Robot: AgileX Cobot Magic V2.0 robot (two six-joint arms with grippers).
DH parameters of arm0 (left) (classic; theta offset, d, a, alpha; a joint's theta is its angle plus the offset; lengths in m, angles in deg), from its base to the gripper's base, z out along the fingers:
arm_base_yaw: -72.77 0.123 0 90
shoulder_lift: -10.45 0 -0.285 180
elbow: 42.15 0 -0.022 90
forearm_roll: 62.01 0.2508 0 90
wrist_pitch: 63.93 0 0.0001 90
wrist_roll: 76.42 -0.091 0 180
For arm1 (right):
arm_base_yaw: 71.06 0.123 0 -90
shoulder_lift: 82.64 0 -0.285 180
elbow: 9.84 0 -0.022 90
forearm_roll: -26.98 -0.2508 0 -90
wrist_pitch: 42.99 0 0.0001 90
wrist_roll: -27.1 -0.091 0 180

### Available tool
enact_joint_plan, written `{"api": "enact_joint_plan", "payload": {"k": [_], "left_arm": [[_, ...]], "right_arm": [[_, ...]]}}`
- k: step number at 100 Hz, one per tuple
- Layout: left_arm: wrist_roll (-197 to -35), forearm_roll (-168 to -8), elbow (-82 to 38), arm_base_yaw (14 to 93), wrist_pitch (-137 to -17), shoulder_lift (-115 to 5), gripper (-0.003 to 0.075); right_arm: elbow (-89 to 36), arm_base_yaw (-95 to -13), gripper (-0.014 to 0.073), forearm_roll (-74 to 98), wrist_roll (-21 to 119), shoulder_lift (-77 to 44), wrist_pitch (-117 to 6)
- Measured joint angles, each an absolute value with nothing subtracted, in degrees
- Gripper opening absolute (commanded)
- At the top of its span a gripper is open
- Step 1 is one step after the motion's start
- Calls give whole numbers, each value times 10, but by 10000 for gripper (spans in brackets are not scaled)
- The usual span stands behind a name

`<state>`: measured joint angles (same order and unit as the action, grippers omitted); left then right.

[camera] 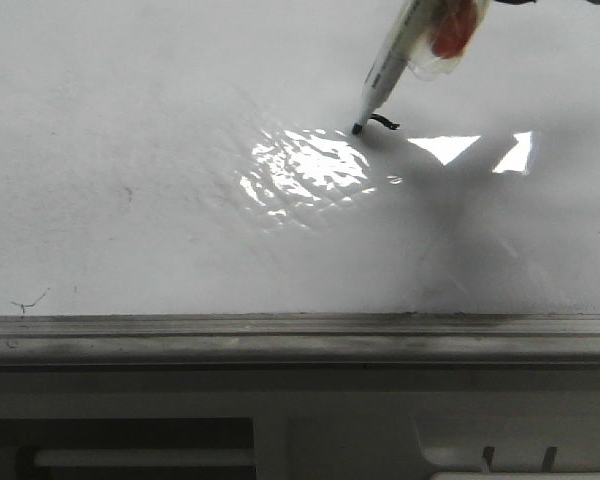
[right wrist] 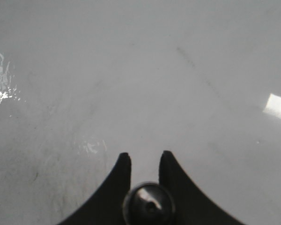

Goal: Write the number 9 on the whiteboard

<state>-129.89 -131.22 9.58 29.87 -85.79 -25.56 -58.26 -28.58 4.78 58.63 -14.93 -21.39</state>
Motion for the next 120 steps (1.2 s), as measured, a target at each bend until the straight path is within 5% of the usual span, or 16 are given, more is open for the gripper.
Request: {"api": "enact_joint_plan", "payload": {"k": [63,120], "left_arm": [[-1299,-1312,97,299,-857,-256,116],[-1299,-1313,100,299,-855,-256,120]], "right_arm": [[-532,-361,-58,29,617,-189,-355],[-621,-288,-57,-44,611,-208,-376]]}}
